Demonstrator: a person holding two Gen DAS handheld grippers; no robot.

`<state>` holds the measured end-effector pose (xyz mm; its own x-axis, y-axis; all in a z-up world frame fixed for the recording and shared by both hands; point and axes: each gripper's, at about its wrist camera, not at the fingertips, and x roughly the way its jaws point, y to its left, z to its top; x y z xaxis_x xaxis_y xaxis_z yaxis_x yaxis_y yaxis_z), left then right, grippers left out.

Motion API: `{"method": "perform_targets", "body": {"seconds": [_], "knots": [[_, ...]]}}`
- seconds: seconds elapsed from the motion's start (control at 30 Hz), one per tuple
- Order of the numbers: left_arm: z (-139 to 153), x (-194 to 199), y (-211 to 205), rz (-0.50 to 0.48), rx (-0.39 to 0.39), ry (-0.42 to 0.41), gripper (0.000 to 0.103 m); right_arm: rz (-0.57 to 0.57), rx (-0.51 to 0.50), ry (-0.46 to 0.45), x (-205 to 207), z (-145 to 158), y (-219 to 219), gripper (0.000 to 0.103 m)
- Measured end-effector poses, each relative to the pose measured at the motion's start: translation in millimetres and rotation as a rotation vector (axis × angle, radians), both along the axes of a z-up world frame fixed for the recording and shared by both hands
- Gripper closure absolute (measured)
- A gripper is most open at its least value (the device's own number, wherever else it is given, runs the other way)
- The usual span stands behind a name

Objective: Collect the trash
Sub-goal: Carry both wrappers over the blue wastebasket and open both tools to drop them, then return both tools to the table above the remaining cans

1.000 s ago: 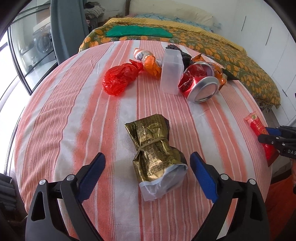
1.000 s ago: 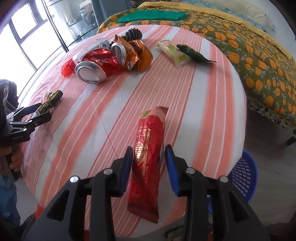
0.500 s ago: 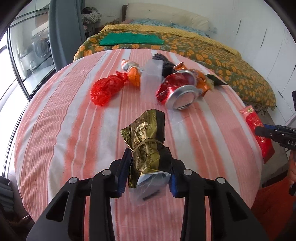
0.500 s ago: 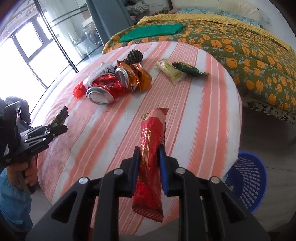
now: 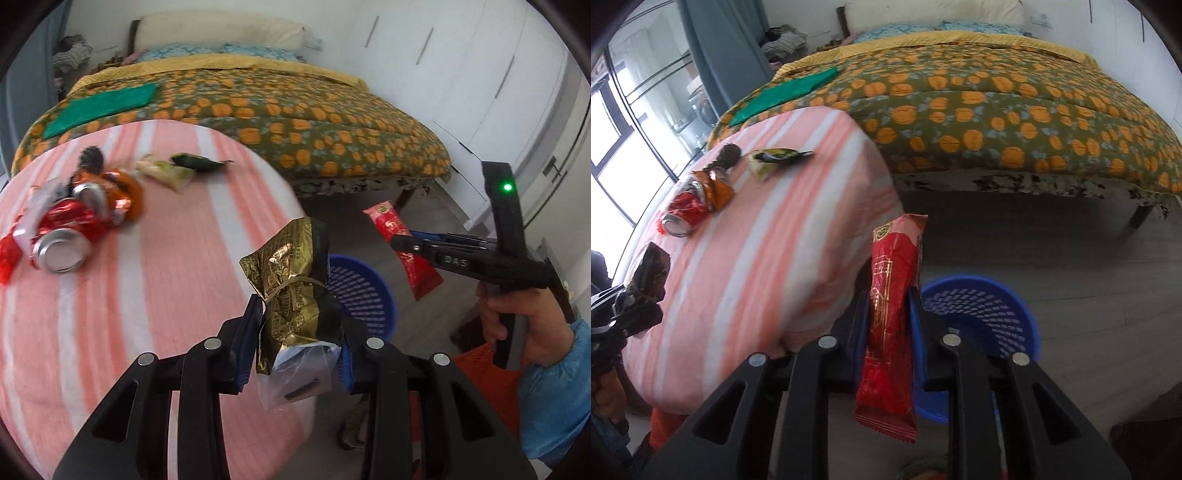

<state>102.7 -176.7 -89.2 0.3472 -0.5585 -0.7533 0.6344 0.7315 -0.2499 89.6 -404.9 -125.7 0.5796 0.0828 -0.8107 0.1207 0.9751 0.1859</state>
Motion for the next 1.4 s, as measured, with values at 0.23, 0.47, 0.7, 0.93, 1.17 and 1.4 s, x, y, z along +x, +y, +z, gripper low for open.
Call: {"method": "perform_targets", "body": {"seconds": [0.23,0.47,0.7,0.93,1.17,1.4], "knots": [[-37.4,-12.0,-117.7,-0.125,0.059,0.041,0.067,-0.102,-0.006,0.060,-8.4,-45.4,-71.4,0.083],[-99.7,4.8,-189.8,-0.131,0.134,0.082,0.065,-0.161,0.082,0.079,-6.2,-80.4,-121.4,0.083],[-140.9,25.9,-221.7,-0.095,0.192,0.063,0.037,-0.180,0.134,0.119,3.8,-106.8,-140.5,0.048],[-108.2,13.3,-200.5,-0.085,0.107,-0.010,0.014,-0.231,0.132,0.082,-0.9,-99.3,-148.6,0.032],[-61.7,-6.8,-151.7,-0.057,0.029,-0.067,0.007,-0.288,0.034,-0.049,-11.2,-60.5,-124.7,0.017],[-39.6,-5.8,-73.9,0.072,0.054,-0.107,0.006,-0.242,-0.097,-0.214,-22.2,-21.0,-75.7,0.017]]}}
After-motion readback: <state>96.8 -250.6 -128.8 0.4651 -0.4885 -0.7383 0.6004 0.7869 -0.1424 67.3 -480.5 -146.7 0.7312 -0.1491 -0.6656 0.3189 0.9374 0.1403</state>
